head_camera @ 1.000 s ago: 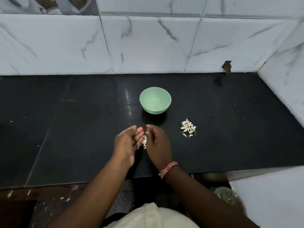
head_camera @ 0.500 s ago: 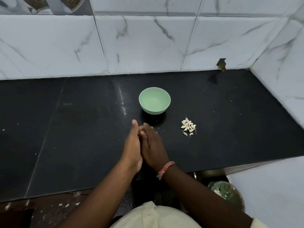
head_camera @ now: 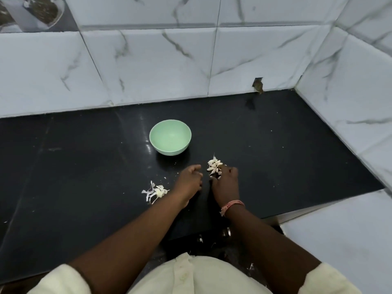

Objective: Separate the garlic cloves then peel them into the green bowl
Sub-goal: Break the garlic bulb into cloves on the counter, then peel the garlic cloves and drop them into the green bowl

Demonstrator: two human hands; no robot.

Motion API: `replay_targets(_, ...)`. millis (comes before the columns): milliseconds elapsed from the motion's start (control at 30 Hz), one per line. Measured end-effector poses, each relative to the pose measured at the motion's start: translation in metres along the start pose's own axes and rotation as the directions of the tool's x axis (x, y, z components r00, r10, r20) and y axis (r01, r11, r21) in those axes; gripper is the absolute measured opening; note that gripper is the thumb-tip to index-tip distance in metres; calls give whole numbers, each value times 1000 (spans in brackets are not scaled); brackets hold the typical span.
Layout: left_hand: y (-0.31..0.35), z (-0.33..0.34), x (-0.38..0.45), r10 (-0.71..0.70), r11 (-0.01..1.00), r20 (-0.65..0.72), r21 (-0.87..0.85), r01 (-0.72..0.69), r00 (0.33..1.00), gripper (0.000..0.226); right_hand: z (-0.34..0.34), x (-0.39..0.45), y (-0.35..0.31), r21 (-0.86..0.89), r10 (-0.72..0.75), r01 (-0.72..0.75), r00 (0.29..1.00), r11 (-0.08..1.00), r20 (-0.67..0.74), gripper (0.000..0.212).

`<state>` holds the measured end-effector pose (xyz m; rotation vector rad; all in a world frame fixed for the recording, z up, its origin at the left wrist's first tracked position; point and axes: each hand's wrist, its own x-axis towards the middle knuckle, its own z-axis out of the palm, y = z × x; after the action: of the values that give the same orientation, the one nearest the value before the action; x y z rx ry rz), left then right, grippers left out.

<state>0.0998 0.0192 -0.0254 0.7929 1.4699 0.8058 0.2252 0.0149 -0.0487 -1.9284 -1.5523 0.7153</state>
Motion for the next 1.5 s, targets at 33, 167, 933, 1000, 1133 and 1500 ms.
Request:
replay_targets(33, 0, 5, 7, 20, 999, 0, 31, -20, 1000, 44, -4, 4, 5, -9, -16, 16, 999, 1000, 35, 33)
replay_targets(167, 6, 24, 32, 82, 989, 4, 123, -82, 997, 50, -17, 28, 13, -7, -68, 69, 991, 998, 118, 36)
replay_targets(933, 1, 54, 42, 38, 984, -203, -162, -72, 978, 29, -20, 69, 29, -94, -407, 419, 905, 903, 120, 33)
replay_targets(1000, 1, 55, 39, 42, 986, -194, -150, -72, 980, 35, -15, 70, 30, -128, -405, 426, 900, 896, 159, 33)
replay_targets(1133, 2, 61, 38, 36, 982, -203, -175, -73, 979, 41, -16, 70, 27, -160, -419, 447, 890, 880, 181, 34)
replay_targets(1500, 11, 28, 32, -124, 980, -107, -169, 105, 986, 27, -19, 72, 16, -410, -408, 482, 876, 774, 259, 26)
